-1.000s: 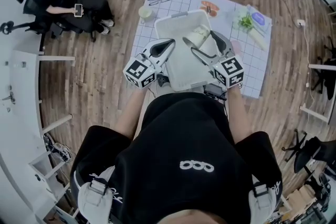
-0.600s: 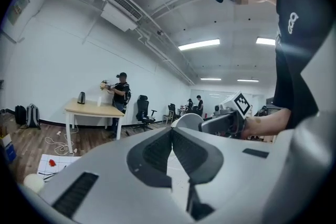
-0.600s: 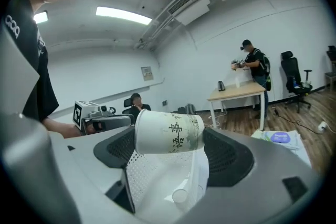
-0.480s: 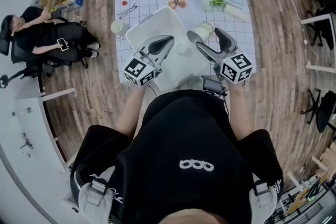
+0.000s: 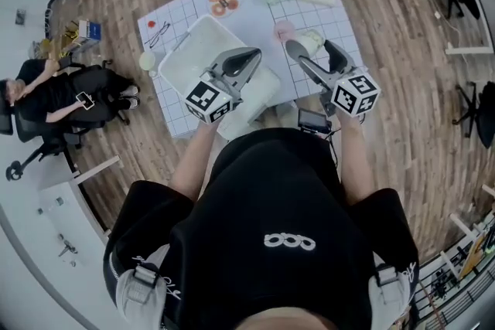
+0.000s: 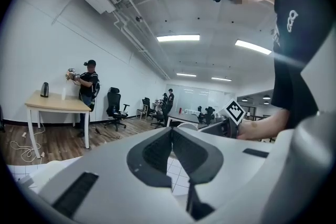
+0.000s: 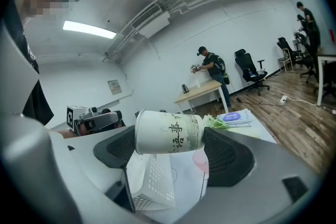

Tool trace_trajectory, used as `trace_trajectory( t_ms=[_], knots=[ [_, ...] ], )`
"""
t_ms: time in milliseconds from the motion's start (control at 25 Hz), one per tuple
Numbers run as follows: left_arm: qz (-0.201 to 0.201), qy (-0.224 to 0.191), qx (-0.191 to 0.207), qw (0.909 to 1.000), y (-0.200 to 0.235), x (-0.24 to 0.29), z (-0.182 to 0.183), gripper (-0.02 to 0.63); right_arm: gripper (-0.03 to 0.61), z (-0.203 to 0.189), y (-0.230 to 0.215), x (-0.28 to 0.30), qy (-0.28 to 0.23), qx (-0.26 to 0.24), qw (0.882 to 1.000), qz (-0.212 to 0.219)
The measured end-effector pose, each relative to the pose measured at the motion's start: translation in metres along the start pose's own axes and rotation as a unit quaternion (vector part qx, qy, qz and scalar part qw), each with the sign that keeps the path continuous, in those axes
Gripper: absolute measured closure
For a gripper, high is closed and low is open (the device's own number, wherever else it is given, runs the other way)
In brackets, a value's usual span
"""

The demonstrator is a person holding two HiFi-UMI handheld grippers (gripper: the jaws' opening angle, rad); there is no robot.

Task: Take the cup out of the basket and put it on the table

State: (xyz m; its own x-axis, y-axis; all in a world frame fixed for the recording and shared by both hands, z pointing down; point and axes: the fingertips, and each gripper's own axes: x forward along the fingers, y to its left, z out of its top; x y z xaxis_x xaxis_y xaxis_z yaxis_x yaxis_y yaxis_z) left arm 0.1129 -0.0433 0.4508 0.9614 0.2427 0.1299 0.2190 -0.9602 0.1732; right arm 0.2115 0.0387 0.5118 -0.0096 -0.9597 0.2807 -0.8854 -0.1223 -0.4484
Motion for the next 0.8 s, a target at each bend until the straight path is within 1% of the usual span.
trace_trajectory(
  t_ms=[120, 200, 320, 400, 520, 680, 800],
  knots=[
    [-0.006, 0.008, -0.001, 1.0, -0.005, 0.007, -0.004, 0.604, 0.178, -0.022, -0.019, 0.001, 0.007, 0.053, 0.999, -0.001],
    [-0.005, 0.013, -0.002, 0.9999, -0.006, 0.01, -0.006, 0.604, 0.178, -0.045, -0.033, 0.005, 0.023, 0.082, 0.996, -0.002],
    [-0.002, 0.018, -0.003, 0.9998, -0.007, 0.012, -0.011, 0.604, 0.178, -0.086, -0.053, 0.015, 0.052, 0.138, 0.989, 0.002],
    [0.001, 0.022, -0.003, 0.9997, -0.007, 0.013, -0.013, 0.604, 0.178, -0.111, -0.064, 0.023, 0.071, 0.18, 0.981, 0.007],
    [0.005, 0.027, -0.006, 0.9996, -0.008, 0.015, -0.017, 0.604, 0.178, -0.14, -0.076, 0.038, 0.091, 0.234, 0.968, 0.019],
    [0.013, 0.032, -0.009, 0.9994, -0.008, 0.016, -0.022, 0.604, 0.178, -0.176, -0.093, 0.057, 0.119, 0.287, 0.95, 0.024],
    [0.019, 0.033, -0.011, 0.9992, -0.008, 0.016, -0.024, 0.604, 0.178, -0.197, -0.101, 0.065, 0.133, 0.33, 0.934, 0.031]
  ],
)
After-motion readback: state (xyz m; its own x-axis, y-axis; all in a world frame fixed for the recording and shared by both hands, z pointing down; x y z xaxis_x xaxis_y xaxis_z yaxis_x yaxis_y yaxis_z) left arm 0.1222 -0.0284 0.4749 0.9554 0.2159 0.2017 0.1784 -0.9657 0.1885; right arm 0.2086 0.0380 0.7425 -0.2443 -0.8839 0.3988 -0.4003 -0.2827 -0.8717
